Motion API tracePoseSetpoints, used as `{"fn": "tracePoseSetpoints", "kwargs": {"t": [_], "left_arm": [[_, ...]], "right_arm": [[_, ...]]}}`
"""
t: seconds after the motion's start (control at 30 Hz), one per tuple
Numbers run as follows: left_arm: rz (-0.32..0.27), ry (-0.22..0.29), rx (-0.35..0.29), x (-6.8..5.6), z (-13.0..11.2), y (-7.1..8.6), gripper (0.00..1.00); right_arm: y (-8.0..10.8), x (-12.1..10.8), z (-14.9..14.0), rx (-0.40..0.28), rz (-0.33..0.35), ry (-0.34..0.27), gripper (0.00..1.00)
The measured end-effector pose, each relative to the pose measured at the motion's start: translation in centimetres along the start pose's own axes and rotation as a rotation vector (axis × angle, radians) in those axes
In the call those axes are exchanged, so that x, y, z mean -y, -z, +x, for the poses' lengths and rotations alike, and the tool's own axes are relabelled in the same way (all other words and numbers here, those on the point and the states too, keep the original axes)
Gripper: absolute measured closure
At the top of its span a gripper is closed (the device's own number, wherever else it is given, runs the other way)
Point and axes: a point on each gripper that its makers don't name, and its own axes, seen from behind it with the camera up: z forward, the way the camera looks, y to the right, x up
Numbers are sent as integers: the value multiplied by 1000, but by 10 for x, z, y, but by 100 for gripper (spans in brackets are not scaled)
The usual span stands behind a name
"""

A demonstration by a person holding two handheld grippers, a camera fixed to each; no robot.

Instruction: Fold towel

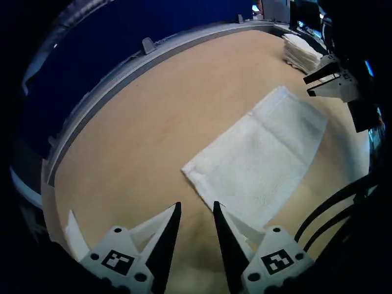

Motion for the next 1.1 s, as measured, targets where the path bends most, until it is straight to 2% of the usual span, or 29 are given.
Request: {"fn": "tracePoseSetpoints", "kwargs": {"t": [0.13, 0.2, 0.37, 0.6, 0.77, 1.1], "left_arm": [[-8, 75, -16, 1, -4, 7, 9], [-10, 114, -30, 2, -6, 11, 6], [-17, 182, -48, -1, -9, 17, 6], [15, 181, -57, 2, -13, 24, 6], [27, 217, -66, -3, -22, 34, 6], [62, 310, -57, -18, -61, 62, 6]], "right_arm": [[4, -6, 2, -21, -16, -17, 6], [7, -7, 1, -25, -20, -22, 0], [12, -8, -5, -16, -26, -21, 0], [18, -3, -15, -3, -16, -3, 0], [22, 6, -22, 4, 8, 13, 0], [25, 23, -53, 36, 72, 47, 0]]}}
